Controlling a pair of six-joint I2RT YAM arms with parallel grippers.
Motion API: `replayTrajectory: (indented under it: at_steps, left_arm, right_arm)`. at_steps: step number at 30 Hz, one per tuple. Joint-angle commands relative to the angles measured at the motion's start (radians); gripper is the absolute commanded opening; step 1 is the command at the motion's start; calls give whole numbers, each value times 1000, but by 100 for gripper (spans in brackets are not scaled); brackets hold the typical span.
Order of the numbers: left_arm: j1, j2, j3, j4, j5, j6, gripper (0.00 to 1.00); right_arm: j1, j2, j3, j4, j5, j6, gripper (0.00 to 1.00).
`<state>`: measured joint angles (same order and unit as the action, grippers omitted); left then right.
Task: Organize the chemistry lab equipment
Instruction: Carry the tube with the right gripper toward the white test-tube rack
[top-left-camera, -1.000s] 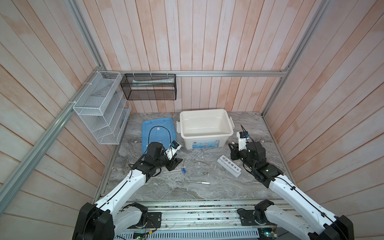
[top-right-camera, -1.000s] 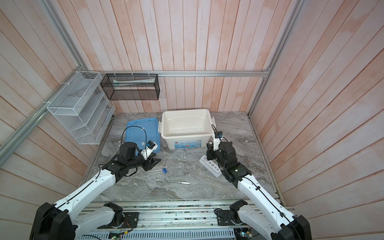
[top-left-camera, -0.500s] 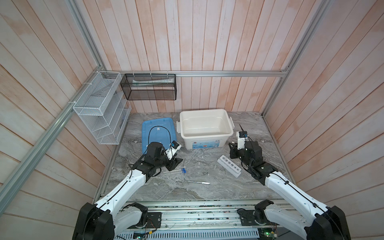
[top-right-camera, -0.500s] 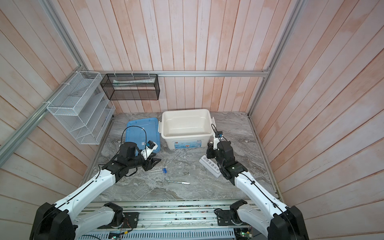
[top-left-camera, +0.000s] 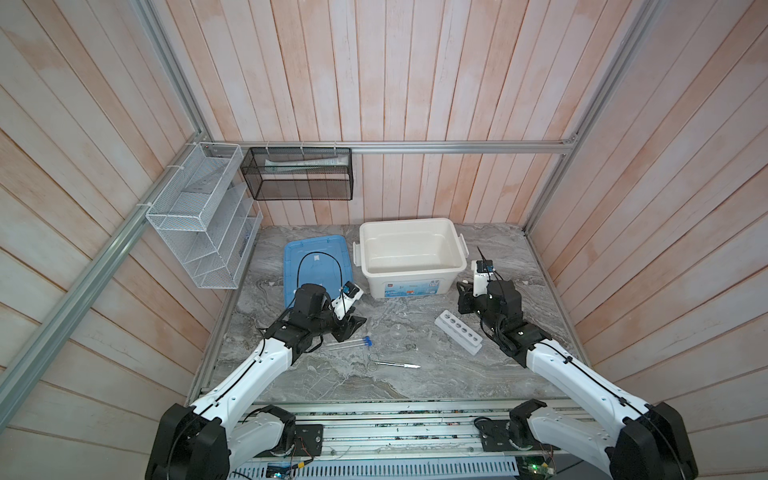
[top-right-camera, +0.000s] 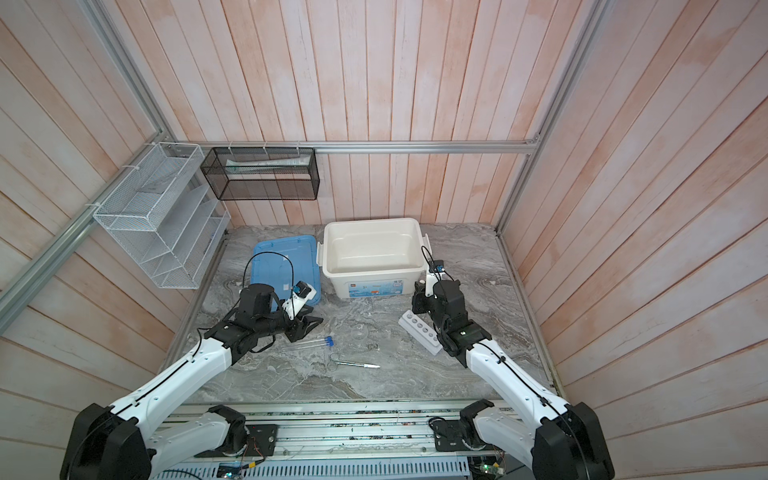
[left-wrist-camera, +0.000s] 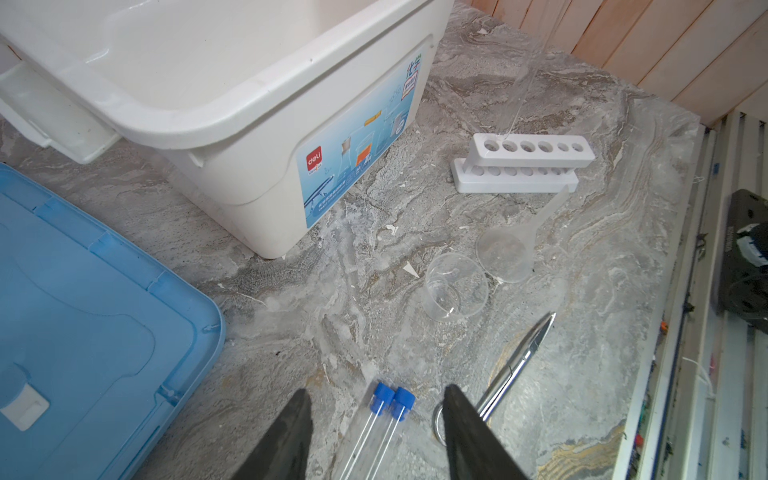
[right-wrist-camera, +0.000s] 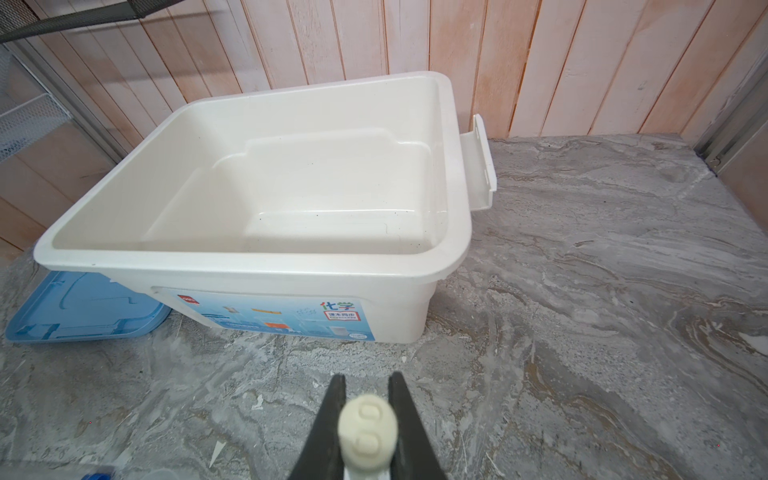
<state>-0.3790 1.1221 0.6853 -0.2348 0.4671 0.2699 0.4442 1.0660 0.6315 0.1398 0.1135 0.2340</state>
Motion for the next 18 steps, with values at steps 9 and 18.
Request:
replayTrajectory:
  at_steps: [9,18]
  left_arm:
    - [-3,5,26,31,15,14,52]
    - [-3,4,23,46,5,13,52]
  right_arm:
    - [-4,3,-45,61,-33,-15,0]
    - [3,1,-75,91,-28,-28,0]
